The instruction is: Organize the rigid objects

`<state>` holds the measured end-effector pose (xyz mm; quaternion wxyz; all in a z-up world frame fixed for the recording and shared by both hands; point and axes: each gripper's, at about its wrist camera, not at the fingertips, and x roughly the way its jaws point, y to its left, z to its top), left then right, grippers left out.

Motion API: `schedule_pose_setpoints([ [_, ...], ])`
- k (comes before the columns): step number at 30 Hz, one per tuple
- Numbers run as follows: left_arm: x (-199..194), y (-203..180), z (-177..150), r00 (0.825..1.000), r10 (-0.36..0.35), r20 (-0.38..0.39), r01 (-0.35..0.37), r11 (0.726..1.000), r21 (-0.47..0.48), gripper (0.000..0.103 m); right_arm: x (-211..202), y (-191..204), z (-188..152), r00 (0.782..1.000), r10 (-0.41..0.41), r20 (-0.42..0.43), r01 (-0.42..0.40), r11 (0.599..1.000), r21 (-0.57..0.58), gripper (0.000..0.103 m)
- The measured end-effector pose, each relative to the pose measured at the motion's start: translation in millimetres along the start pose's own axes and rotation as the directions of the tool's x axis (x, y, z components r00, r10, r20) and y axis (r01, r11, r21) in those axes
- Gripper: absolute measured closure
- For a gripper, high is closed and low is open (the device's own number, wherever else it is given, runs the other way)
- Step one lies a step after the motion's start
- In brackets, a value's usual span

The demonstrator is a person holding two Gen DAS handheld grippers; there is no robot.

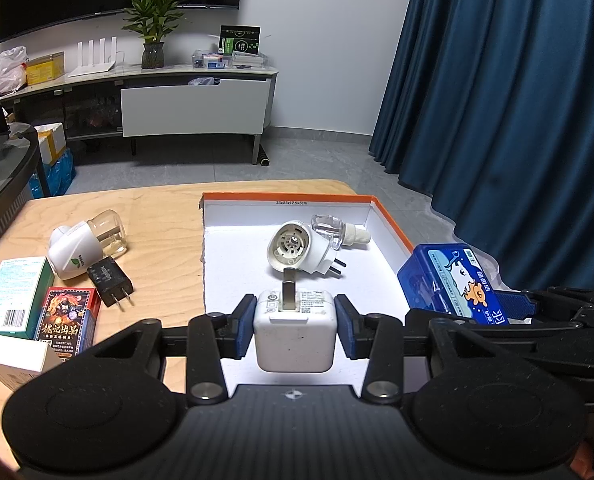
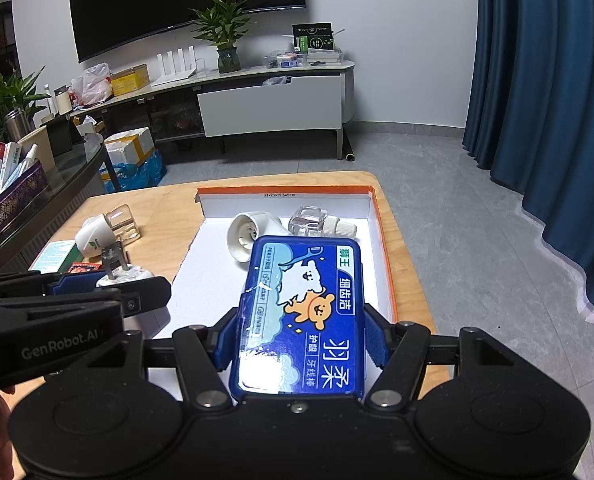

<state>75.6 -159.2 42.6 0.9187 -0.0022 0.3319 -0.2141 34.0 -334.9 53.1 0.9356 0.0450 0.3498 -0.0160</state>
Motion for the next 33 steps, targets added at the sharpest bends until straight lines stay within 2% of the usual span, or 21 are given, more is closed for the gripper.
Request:
schedule_pose_setpoints([
  [33,4.5,1.9,-3.0,1.0,-0.001,-0.007,0.001,1.0,-0.014,0.061,2.5,-1.0,-1.5,1.0,0.0,-0.007,0.0,1.0,-0.001,0.028],
])
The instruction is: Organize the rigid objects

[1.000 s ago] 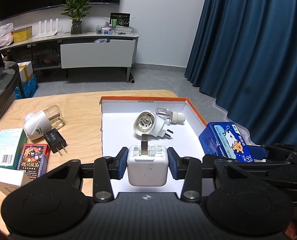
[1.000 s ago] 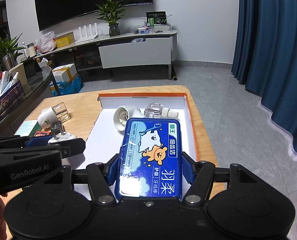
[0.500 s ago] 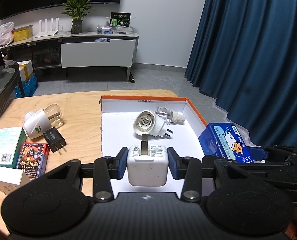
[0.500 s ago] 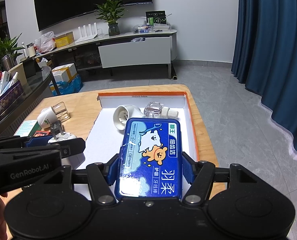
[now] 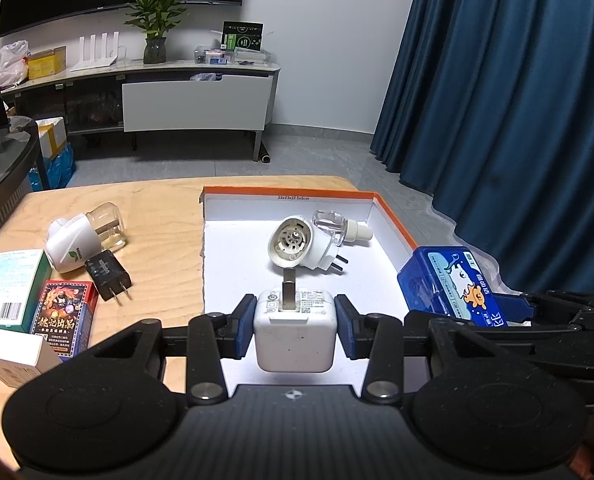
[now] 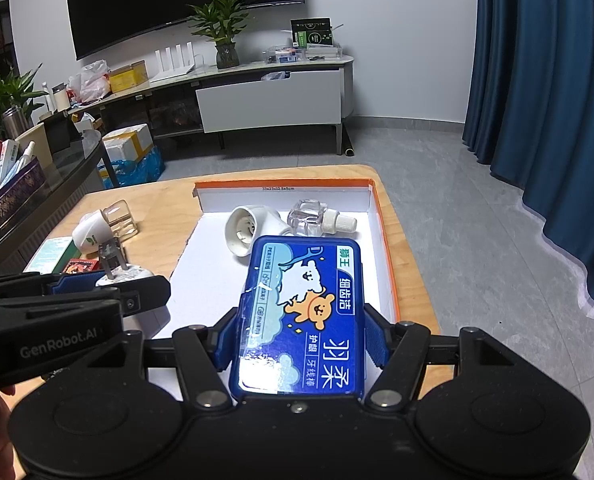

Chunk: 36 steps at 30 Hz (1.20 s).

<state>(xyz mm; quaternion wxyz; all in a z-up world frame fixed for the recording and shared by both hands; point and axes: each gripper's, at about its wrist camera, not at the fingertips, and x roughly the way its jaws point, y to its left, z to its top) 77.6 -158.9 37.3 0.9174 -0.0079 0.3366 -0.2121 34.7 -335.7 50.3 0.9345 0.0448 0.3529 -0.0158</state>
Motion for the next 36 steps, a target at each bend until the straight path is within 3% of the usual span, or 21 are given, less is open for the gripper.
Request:
schedule_pose_setpoints([
  [36,5.1,0.8,-1.7,1.0,0.0,-0.011,0.0,1.0,-0.001,0.061,5.1,-0.8,-1.7,1.0,0.001,-0.01,-0.001,1.0,0.0,0.028],
])
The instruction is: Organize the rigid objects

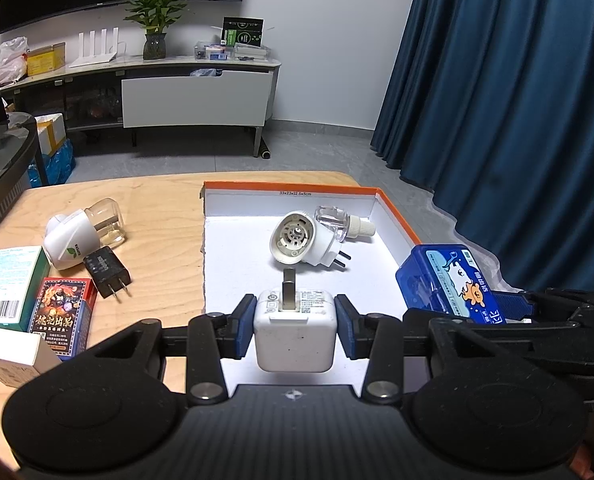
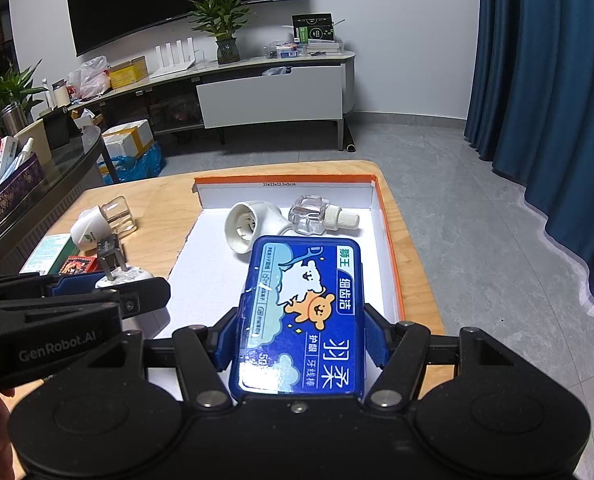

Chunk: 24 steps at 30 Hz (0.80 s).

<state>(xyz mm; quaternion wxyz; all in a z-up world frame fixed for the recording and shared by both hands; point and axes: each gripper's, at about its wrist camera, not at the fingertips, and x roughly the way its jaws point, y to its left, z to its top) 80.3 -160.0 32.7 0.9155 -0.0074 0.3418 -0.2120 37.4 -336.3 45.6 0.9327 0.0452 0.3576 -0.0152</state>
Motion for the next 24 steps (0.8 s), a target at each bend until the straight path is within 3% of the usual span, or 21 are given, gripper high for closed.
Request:
schedule_pose_setpoints([
  [24,16.8,-3.0,5.2,1.0,-0.003,-0.028,0.004,1.0,0.025,0.061,13.0,-8.9,5.5,1.0,0.026,-0.008,-0.026,0.999,0.03,0.028],
])
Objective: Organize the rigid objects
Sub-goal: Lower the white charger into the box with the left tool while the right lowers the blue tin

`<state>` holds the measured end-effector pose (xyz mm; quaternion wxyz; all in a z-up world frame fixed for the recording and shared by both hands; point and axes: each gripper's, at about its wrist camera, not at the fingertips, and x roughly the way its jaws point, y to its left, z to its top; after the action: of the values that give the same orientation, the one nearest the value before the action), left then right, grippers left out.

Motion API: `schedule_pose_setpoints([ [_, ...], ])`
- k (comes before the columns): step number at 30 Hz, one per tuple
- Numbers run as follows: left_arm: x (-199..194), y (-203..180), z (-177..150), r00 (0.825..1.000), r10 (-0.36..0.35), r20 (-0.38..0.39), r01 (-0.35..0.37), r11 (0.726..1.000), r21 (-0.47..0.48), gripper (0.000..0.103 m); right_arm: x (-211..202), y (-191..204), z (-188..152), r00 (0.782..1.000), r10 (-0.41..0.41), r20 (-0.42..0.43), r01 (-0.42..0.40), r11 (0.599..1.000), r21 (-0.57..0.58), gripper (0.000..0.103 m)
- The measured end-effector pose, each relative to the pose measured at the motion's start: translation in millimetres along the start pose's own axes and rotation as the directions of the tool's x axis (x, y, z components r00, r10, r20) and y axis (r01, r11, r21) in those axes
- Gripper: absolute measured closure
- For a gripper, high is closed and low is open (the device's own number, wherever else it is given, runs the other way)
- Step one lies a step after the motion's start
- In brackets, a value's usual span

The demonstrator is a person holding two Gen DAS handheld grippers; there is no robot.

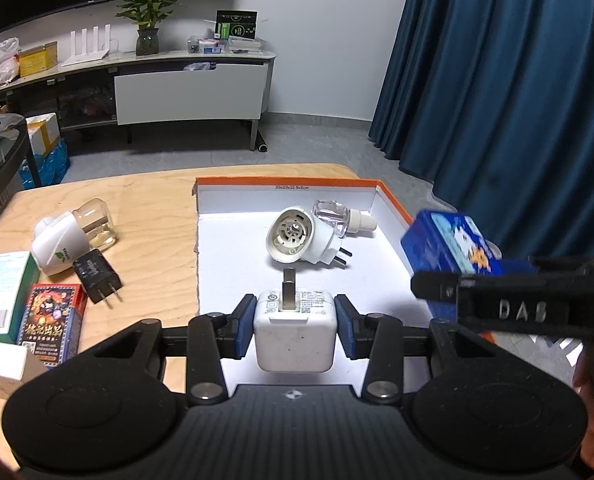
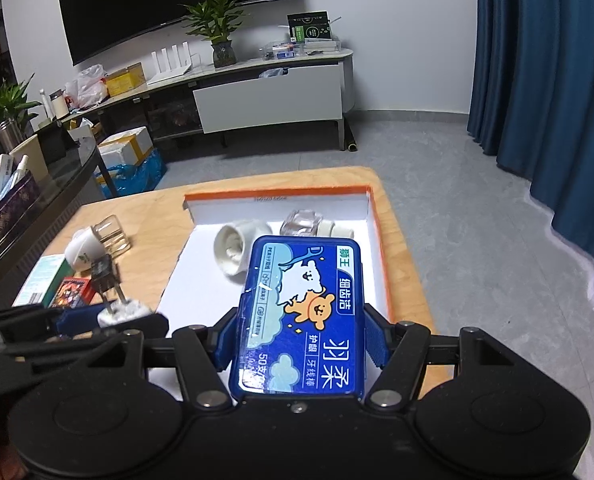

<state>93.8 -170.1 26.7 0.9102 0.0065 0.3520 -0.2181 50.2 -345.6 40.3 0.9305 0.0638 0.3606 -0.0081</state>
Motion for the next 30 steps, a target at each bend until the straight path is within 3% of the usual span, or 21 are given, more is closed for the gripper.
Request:
schedule_pose_setpoints([
  [24,66.8,-25.2,13.0,0.994,-0.055,-0.096,0.056,0.998,0.01,0.06,58.4,-19.0,37.1,0.99,-0.073,-0.117,0.073,0.997,-0.008,0.027],
  [27,65.5,-27.8,12.1,0.994,-0.066,-0.09,0.067,0.998,0.011,0.053,58.1,-18.0,45.2,0.991,-0.074,-0.111,0.074,0.997,-0.004,0.027],
  [29,62.8,-29.5,12.1,0.995,-0.04,-0.086,0.042,0.999,0.021,0.032,51.4,-18.5,44.4,0.992,-0.077,-0.102,0.077,0.997,-0.001,0.027],
  [30,59.8,-29.0,12.3,0.996,-0.035,-0.08,0.036,0.999,0.02,0.03,49.1,-18.0,47.0,0.993,-0.078,-0.094,0.078,0.997,0.002,0.027],
])
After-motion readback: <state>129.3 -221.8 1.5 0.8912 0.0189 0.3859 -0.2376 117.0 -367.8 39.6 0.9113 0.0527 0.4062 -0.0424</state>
